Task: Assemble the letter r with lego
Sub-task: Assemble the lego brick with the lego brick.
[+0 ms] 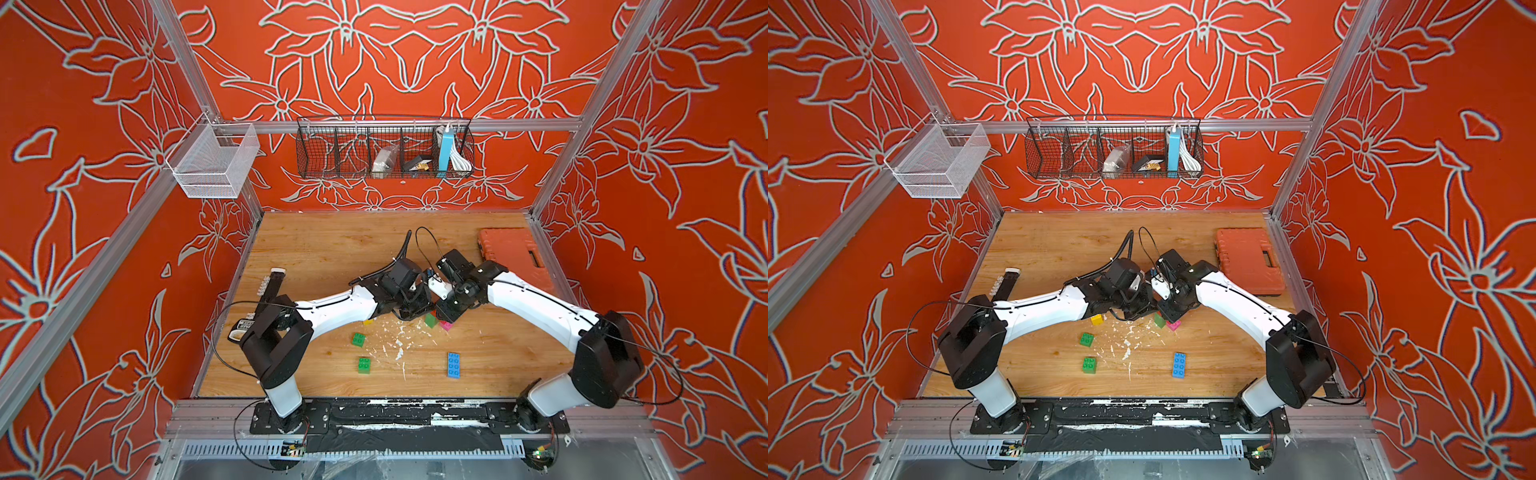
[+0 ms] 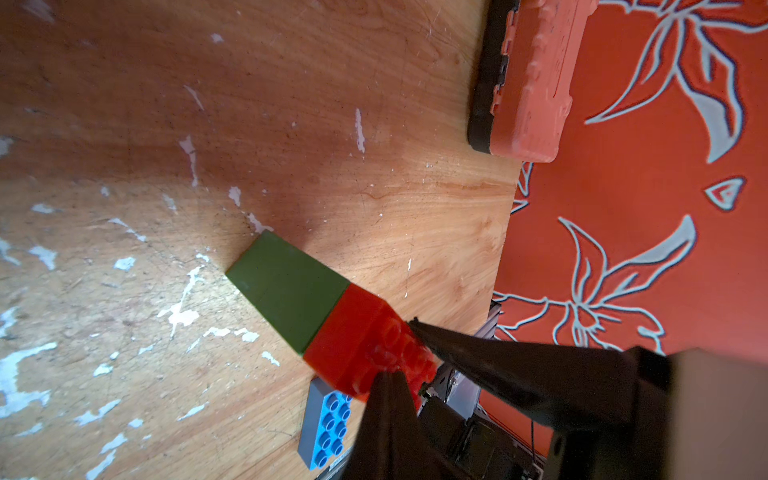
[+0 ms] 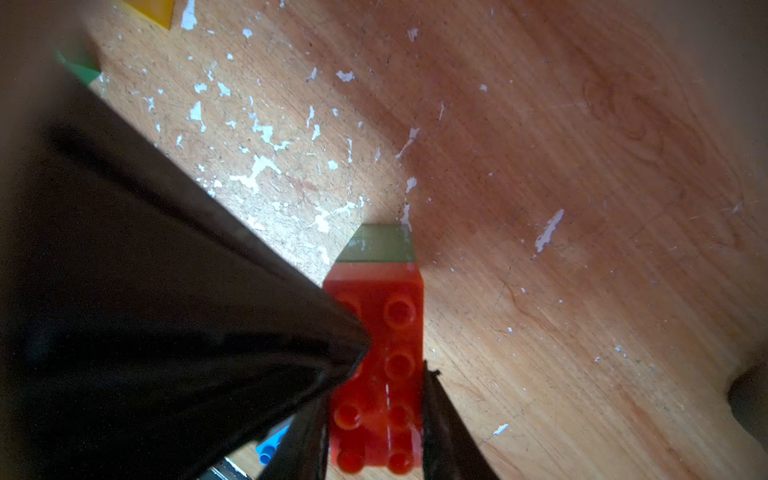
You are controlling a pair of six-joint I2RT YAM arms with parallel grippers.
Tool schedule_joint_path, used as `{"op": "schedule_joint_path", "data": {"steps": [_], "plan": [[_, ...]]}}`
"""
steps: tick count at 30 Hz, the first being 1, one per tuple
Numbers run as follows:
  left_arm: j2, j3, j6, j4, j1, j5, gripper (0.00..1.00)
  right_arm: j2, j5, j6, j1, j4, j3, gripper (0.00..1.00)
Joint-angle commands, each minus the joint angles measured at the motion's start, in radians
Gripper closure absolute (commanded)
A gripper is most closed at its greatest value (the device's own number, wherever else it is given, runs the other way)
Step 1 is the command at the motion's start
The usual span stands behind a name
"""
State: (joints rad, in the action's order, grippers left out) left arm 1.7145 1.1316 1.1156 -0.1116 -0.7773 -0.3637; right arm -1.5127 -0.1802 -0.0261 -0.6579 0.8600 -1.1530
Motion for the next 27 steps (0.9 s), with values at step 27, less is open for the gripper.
{"op": "schedule_joint_path", "data": {"steps": [27], "plan": [[0.092, -0.139, -0.024, -0.122, -0.027, 0.048, 1.00, -0.013, -0.034, 0.035, -0.003, -0.001, -0.017, 0.72]]}}
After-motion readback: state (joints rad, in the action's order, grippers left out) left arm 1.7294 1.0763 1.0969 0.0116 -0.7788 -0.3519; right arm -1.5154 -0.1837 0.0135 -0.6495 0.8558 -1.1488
